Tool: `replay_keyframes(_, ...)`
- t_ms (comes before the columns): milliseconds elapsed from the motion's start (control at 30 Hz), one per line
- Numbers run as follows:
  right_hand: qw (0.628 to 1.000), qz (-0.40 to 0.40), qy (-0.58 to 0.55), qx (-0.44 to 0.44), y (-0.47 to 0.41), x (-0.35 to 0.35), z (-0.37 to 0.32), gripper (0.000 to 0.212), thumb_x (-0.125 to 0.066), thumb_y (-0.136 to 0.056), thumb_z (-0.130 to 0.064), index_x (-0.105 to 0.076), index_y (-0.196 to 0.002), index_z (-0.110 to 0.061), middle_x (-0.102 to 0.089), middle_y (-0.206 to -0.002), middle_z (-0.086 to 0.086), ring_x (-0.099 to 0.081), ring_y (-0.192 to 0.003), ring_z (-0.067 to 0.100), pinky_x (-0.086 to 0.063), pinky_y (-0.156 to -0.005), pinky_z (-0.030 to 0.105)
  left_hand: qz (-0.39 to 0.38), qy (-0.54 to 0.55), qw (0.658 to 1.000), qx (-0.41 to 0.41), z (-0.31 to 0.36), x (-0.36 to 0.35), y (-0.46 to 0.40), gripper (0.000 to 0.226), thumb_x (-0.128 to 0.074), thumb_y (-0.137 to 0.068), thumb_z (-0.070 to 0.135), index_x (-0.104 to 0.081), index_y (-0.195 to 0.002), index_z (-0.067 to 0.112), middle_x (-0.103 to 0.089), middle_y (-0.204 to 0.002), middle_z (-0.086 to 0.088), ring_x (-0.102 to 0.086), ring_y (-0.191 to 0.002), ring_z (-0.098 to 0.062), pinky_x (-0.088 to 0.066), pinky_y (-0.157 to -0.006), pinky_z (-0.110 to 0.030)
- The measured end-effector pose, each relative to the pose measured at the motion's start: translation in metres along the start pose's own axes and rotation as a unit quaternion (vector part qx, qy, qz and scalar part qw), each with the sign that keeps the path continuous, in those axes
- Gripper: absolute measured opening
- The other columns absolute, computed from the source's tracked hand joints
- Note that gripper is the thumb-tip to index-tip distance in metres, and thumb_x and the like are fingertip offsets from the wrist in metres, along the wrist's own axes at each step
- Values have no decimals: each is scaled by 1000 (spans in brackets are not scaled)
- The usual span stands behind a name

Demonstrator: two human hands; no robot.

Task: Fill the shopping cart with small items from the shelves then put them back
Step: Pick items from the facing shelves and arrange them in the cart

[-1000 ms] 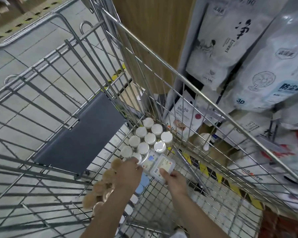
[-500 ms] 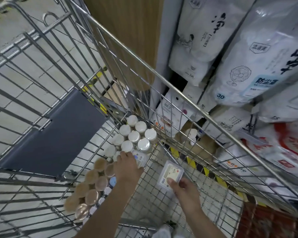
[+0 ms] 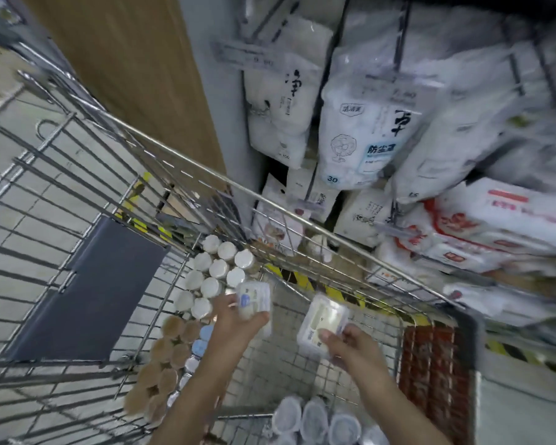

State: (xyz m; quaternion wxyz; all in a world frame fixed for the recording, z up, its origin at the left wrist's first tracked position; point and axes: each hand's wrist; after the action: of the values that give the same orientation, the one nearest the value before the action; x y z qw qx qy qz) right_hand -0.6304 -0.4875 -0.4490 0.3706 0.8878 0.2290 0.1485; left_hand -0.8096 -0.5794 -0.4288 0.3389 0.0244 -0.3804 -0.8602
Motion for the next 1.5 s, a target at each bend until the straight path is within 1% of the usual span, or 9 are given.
replay_keyframes(167,994,49,-94,2,64,64,-25,15,-69,-85,-15,-63,-99,-12,-70,-94,2,-67,-85,15,-54,-69,28,-113,72,990,-37,34,-23,60,37,-70,-84,14,-52,-113,27,-61,-110,7,-59,-95,-8,-51,-71,-15)
replay_keyframes(267,986,71,-148,33,108,108,-41,11,-67,-86,-17,-61,-95,-17,-72,-86,-5,-67,-85,15,-52,-70,29,-117,47,992,4,58,-47,93,70,-70,-79,32,-37,-141,26,-43,-135,12,-47,-121,-16,-42,-101,-40)
replay_keyframes(333,977,72,-196,49,139,139,-45,28,-75,-77,-26,-63,-100,-14,-74,-90,-1,-68,-92,21,-52,-83,36,-136,51,989,19,72,-66,122,73,-58,-78,39,-38,-143,12,-43,-145,-9,-47,-125,-32,-39,-102,-49)
replay_keyframes(400,966,56,-244,60,169,170,-48,57,-85,-66,-36,-62,-111,-10,-73,-103,6,-69,-98,24,-52,-86,38,-177,35,983,-14,88,-90,167,66,-53,-83,37,-35,-144,20,-44,-143,-1,-47,-126,-26,-36,-103,-43)
replay_keyframes(600,908,35,-401,115,249,275,-48,40,-77,-74,-14,-60,-109,-5,-70,-102,13,-68,-95,29,-60,-73,36,-228,31,965,-123,123,-181,277,16,-58,-87,27,-57,-101,33,-69,-102,14,-63,-90,-3,-45,-83,-29)
replay_keyframes(700,897,49,-415,140,286,341,-41,33,-68,-75,-17,-61,-106,-7,-71,-97,11,-69,-85,24,-60,-67,33,-242,64,958,-140,125,-250,325,41,-60,-76,30,-57,-116,21,-70,-109,2,-67,-91,-11,-49,-85,-33)
replay_keyframes(900,884,113,-412,191,349,482,-2,30,-60,-81,-18,-64,-110,-13,-74,-92,4,-70,-80,16,-59,-64,29,-297,149,936,-115,124,-399,403,22,-55,-87,7,-57,-109,6,-69,-104,-10,-68,-87,-20,-58,-63,-25)
replay_keyframes(1333,824,259,-430,261,442,682,53,26,-51,-93,-9,-64,-112,-21,-74,-97,1,-67,-92,21,-53,-80,36,-369,38,907,-199,173,-586,525,17,-61,-88,12,-60,-104,17,-73,-97,-4,-72,-80,-20,-52,-64,-34)
replay_keyframes(1500,807,282,-441,273,442,749,57,25,-52,-92,-7,-64,-112,-15,-74,-97,4,-69,-83,17,-54,-72,32,-384,5,892,-238,194,-652,535,25,-59,-89,14,-56,-114,12,-68,-110,-17,-59,-84,-49,-57,-52,-38)
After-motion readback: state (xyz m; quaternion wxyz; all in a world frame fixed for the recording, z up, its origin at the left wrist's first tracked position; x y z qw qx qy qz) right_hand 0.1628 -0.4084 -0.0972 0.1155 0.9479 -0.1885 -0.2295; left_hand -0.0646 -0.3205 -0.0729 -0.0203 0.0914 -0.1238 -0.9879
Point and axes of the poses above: each hand's wrist, its own y-axis away from the middle knuckle, its own x-axis out of the back of the hand, z = x × y
